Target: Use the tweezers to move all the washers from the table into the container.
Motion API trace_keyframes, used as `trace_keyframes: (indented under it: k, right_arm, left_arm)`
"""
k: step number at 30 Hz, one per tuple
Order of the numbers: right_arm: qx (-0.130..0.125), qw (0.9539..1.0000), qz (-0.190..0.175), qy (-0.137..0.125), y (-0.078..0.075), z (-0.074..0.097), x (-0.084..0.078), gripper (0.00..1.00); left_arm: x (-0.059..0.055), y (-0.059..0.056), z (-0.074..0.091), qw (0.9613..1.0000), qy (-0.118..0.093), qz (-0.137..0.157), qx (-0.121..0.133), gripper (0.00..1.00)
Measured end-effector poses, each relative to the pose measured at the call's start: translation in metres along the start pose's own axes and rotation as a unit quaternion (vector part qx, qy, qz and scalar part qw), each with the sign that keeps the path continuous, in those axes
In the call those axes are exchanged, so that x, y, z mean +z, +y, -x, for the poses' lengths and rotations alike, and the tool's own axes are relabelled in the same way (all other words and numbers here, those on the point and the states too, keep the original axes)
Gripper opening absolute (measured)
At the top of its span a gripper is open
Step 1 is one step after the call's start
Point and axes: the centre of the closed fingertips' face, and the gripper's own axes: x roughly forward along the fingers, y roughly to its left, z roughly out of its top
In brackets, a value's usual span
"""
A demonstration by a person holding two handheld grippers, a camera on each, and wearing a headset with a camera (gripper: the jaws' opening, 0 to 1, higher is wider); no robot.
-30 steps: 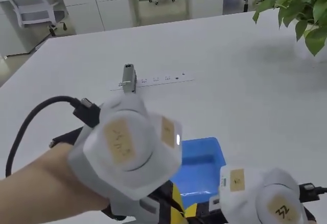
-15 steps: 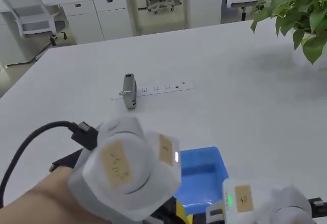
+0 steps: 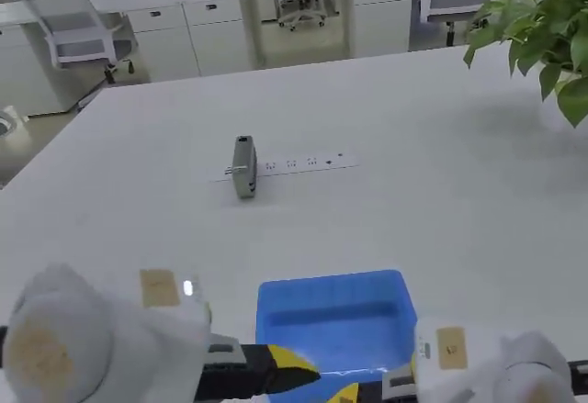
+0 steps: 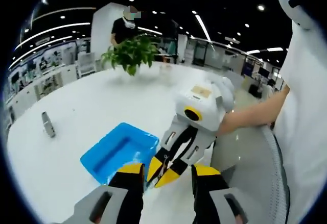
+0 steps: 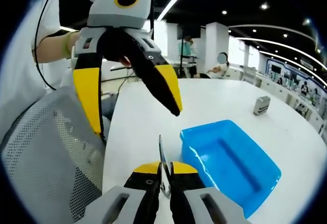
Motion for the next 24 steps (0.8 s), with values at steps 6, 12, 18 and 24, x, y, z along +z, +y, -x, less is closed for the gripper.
trace_keyframes:
  k: [6, 12, 18, 24]
  right_arm:
    - [-0.007, 0.9997, -0.022, -0.008, -0.004, 0.001, 0.000, 0.02]
    - [-0.014, 0.9984, -0.051, -0.020, -0.008, 0.003, 0.000, 0.02]
    - [-0.021, 0.9976, -0.061, -0.025, -0.009, 0.003, 0.000, 0.02]
    - [-0.026, 0.9957, -0.085, -0.029, -0.011, 0.005, 0.000, 0.02]
  left_arm:
    - [-0.005, 0.005, 0.027, 0.9885, -0.087, 0.071, 0.101, 0.54]
    - [-0.015, 0.011, 0.041, 0.9755, -0.115, 0.072, 0.173, 0.72]
    - [-0.005, 0.015, 0.046, 0.9573, -0.180, 0.084, 0.210, 0.74]
    - [0.015, 0.012, 0.053, 0.9444, -0.244, 0.077, 0.207, 0.78]
